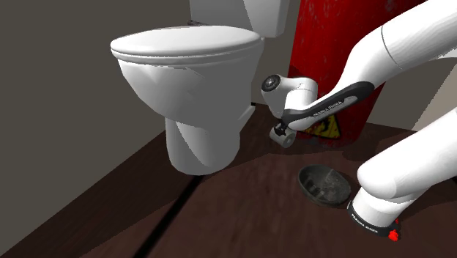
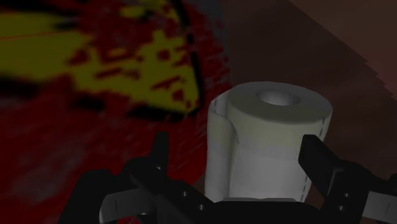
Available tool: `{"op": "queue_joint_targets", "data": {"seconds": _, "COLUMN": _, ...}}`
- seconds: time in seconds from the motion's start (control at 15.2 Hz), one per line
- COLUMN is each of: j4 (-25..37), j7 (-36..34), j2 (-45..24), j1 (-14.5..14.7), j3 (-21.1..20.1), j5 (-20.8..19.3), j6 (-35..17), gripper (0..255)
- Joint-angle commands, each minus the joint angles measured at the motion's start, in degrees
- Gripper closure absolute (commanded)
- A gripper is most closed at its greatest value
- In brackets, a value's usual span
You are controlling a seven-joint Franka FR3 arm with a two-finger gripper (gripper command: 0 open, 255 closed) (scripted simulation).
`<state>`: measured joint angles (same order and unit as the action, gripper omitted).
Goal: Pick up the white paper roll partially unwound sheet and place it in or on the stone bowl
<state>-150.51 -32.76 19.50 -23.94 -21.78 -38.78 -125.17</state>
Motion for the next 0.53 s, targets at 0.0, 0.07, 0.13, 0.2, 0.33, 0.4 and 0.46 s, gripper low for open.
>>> {"op": "queue_joint_targets", "data": {"seconds": 0.0, "j4": -0.1, "j7": -0.2, "j2": -0.2, "j1": -0.1, "j3": 0.0, "j5": -0.3, "j6": -0.3, "gripper": 0}}
{"op": "queue_joint_targets", "data": {"seconds": 0.07, "j4": -0.1, "j7": -0.2, "j2": -0.2, "j1": -0.1, "j3": 0.0, "j5": -0.3, "j6": -0.2, "gripper": 0}}
{"op": "queue_joint_targets", "data": {"seconds": 0.13, "j4": -0.1, "j7": -0.2, "j2": -0.2, "j1": -0.1, "j3": 0.0, "j5": -0.3, "j6": -0.2, "gripper": 0}}
{"op": "queue_joint_targets", "data": {"seconds": 0.2, "j4": -0.1, "j7": -0.2, "j2": -0.2, "j1": -0.1, "j3": 0.0, "j5": -0.3, "j6": -0.2, "gripper": 0}}
{"op": "queue_joint_targets", "data": {"seconds": 0.33, "j4": -0.1, "j7": -0.2, "j2": -0.2, "j1": -0.1, "j3": 0.0, "j5": -0.2, "j6": -0.2, "gripper": 0}}
{"op": "queue_joint_targets", "data": {"seconds": 0.4, "j4": -0.1, "j7": -0.2, "j2": -0.2, "j1": -0.1, "j3": 0.0, "j5": -0.2, "j6": -0.2, "gripper": 255}}
{"op": "queue_joint_targets", "data": {"seconds": 0.46, "j4": -0.1, "j7": -0.2, "j2": -0.2, "j1": -0.1, "j3": 0.0, "j5": -0.2, "j6": -0.2, "gripper": 255}}
